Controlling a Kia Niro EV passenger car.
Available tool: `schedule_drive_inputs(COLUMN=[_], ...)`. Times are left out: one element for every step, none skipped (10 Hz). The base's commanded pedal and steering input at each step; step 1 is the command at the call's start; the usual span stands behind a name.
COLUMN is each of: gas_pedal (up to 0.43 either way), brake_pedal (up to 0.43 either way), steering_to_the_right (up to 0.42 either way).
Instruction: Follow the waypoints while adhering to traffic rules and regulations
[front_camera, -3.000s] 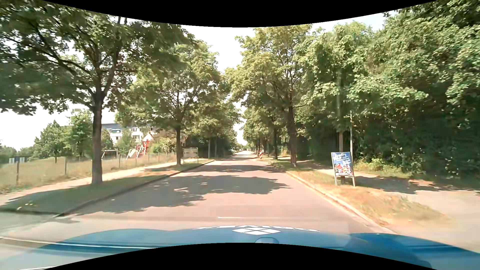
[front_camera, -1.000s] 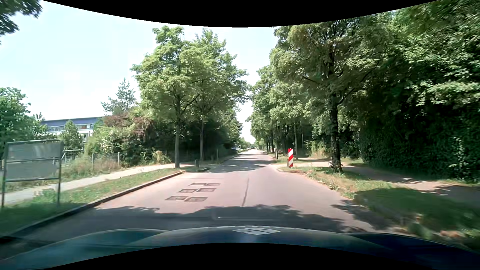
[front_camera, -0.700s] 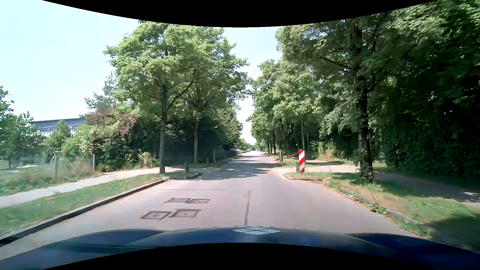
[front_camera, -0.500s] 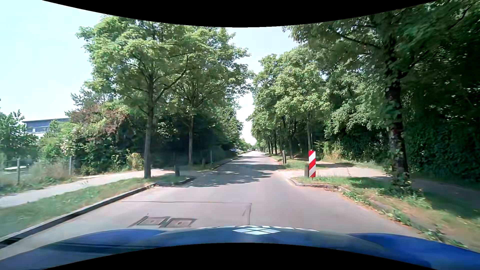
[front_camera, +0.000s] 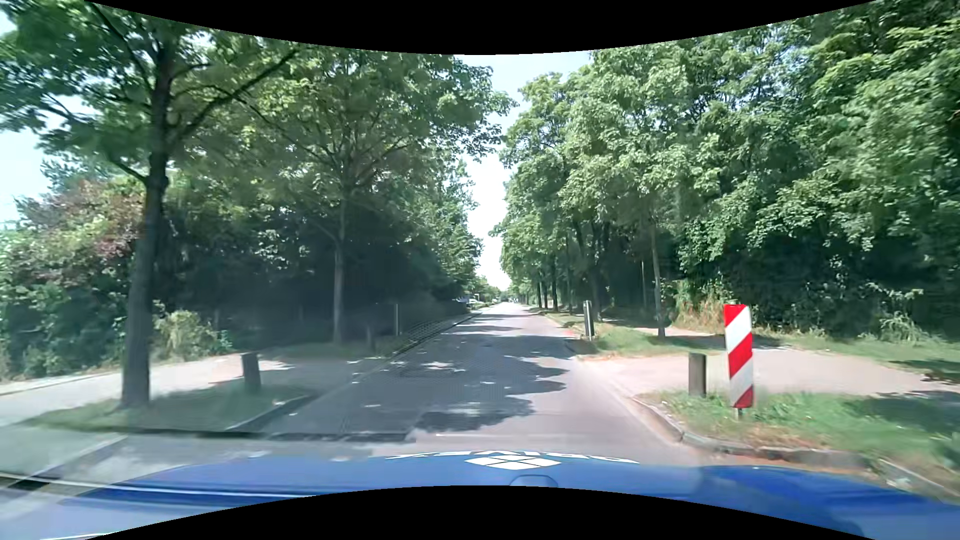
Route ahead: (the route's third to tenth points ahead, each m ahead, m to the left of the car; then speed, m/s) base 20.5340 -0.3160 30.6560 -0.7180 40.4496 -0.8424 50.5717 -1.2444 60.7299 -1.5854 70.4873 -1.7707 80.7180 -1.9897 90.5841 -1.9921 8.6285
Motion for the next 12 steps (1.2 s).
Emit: schedule_drive_inputs(gas_pedal=[0.0, 0.0, 0.0, 0.0, 0.0, 0.0, 0.0, 0.0, 0.0, 0.0, 0.0, 0.0], brake_pedal=[0.0, 0.0, 0.0, 0.0, 0.0, 0.0, 0.0, 0.0, 0.0, 0.0, 0.0, 0.0], steering_to_the_right=[0.018, 0.018, 0.016, 0.013, 0.012, 0.012, 0.008, 0.005, 0.005, 0.005, 0.005, 0.005])
